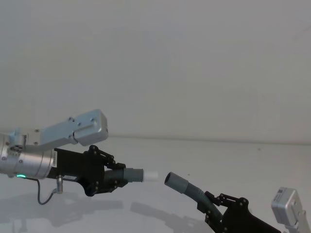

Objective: Use both hands to pick up one end of the pipe from the table, align the ends, and insert them.

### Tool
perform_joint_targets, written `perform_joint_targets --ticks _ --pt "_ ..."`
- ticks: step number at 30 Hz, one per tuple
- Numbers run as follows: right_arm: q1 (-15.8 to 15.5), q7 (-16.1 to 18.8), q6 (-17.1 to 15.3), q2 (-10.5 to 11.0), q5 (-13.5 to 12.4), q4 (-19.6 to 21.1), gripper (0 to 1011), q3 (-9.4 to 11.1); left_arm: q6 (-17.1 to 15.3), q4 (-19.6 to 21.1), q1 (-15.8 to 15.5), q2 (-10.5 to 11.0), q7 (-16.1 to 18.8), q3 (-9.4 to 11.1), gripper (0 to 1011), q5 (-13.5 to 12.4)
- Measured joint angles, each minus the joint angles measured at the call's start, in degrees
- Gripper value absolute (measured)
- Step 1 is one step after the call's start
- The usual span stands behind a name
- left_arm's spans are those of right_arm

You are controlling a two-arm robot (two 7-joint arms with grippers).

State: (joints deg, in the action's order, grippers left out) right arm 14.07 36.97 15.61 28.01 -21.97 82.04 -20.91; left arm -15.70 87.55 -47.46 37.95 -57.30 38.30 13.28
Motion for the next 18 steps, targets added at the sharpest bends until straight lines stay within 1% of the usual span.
perform_joint_targets --ticks 6,18 --pt "0.0 0.0 0.0 0.0 0.0 0.0 249 0.0 0.3 -1.0 -1.4 -0.3 -1.0 0.9 327 -0.4" --pt "0.0 0.0 0.0 0.0 0.0 0.0 249 0.0 1.1 -3.6 -5.1 -1.4 -4.0 3.1 327 -0.9"
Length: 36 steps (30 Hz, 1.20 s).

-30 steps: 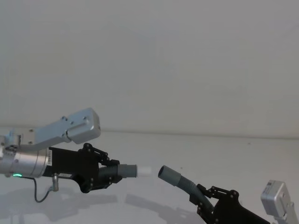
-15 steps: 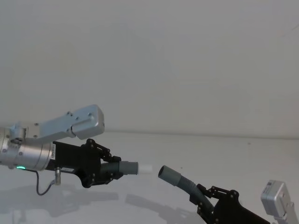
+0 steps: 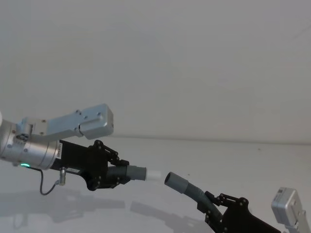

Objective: Use both hands to pick up one end of the pipe from the table, align the ends, and insert them.

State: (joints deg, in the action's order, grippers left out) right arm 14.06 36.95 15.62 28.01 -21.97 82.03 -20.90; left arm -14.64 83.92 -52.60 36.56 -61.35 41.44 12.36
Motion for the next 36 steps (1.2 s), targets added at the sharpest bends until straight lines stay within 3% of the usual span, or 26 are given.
perform_joint_targets --ticks 36 --pt "0.0 0.0 0.0 0.0 0.0 0.0 249 0.0 1.7 -4.9 -6.1 -2.4 -3.1 4.6 327 -1.5"
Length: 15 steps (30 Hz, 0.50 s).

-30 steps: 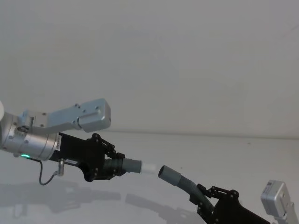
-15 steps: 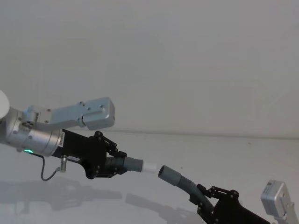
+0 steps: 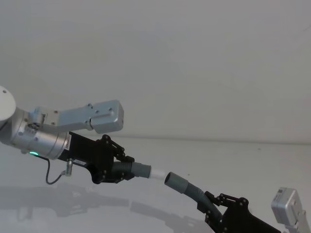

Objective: Use both hands to pick up one end of the pipe from the table, align the ends, and insert them.

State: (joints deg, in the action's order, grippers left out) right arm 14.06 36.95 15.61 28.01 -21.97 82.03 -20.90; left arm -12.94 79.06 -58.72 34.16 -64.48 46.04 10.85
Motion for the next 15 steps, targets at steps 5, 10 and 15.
perform_joint_targets --ticks 5,10,15 --pt "0.0 0.0 0.0 0.0 0.0 0.0 248 0.0 0.2 -0.5 -0.4 -0.2 -0.2 0.3 327 0.0" --pt "0.0 0.0 0.0 0.0 0.0 0.0 249 0.0 0.5 -1.0 -0.9 -0.4 -0.4 0.7 327 0.1" --pt "0.0 0.0 0.0 0.0 0.0 0.0 249 0.0 0.7 -1.4 -1.3 -0.6 -0.5 1.0 327 0.2"
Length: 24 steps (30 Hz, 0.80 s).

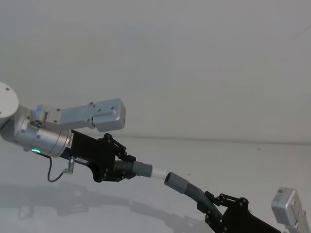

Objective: Use both hands to pick up one end of the pipe from the table, align the ends, and insert them.

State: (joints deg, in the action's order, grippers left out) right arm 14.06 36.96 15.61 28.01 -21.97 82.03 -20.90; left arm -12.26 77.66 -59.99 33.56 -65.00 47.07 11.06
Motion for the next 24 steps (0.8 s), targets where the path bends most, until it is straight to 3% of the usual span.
perform_joint_targets --ticks 24 --pt "0.0 0.0 0.0 0.0 0.0 0.0 249 0.0 1.5 -2.5 -1.8 -1.0 -1.2 2.0 327 0.5"
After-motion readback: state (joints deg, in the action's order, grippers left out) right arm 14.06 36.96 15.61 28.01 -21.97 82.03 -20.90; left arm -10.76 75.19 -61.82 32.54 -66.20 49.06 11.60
